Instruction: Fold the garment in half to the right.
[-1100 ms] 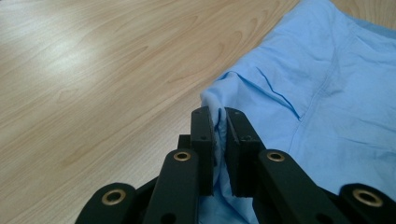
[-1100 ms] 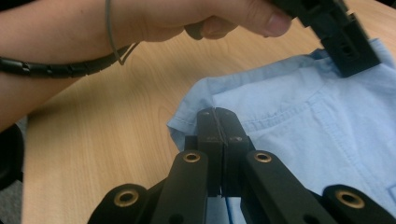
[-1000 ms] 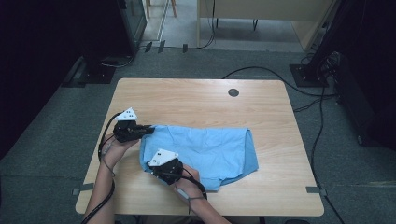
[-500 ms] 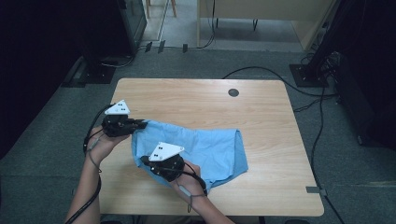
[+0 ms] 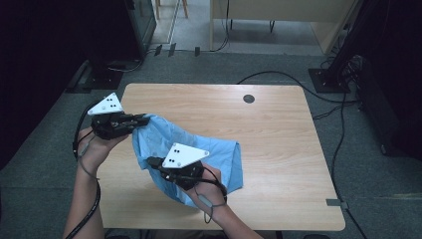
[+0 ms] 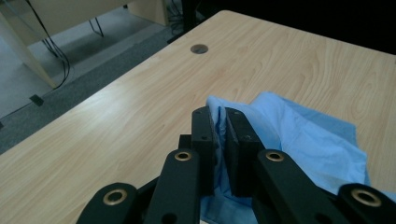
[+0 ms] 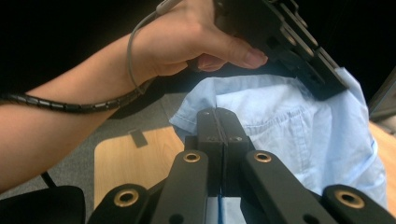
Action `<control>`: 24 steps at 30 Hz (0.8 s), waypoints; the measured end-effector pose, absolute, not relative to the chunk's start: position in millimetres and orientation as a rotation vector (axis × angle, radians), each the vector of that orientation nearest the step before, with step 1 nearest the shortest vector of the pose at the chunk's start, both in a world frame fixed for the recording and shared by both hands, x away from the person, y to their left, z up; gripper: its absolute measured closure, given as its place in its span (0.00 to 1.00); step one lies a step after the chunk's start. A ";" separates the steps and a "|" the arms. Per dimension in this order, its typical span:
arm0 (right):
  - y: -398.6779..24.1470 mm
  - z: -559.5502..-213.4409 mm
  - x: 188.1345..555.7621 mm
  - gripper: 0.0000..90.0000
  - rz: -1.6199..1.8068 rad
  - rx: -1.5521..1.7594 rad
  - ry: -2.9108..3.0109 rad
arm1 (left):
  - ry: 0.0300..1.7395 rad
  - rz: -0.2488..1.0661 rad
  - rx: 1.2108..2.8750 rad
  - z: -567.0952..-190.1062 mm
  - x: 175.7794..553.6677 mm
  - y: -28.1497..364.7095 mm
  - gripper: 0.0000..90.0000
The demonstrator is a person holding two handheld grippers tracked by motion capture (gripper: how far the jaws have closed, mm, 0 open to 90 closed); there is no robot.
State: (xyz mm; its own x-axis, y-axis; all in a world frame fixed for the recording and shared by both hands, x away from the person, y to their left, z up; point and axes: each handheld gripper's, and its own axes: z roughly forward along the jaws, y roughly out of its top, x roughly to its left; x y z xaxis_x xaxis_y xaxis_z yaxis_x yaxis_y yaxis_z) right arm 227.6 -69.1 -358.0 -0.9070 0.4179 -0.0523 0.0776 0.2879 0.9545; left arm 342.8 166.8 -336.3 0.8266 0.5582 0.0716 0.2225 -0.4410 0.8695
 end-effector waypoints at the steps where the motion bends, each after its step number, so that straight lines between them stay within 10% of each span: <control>1: -71.5 -359.2 228.4 1.00 1.658 0.462 2.273 | 0.580 0.396 2.025 -356.1 350.9 157.7 0.93; 24: -128.0 -406.4 248.5 1.00 1.566 0.651 2.336 | 0.576 0.286 2.009 -401.8 375.2 112.4 0.93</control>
State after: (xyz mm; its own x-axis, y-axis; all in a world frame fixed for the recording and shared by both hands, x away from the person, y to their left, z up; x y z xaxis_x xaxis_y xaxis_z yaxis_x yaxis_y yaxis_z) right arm 248.5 -128.0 -406.4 -0.8676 0.4959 0.0366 0.2222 0.3209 0.9207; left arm 375.2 112.4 -401.8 0.8594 0.5098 -0.0387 0.2768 -0.4003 0.8736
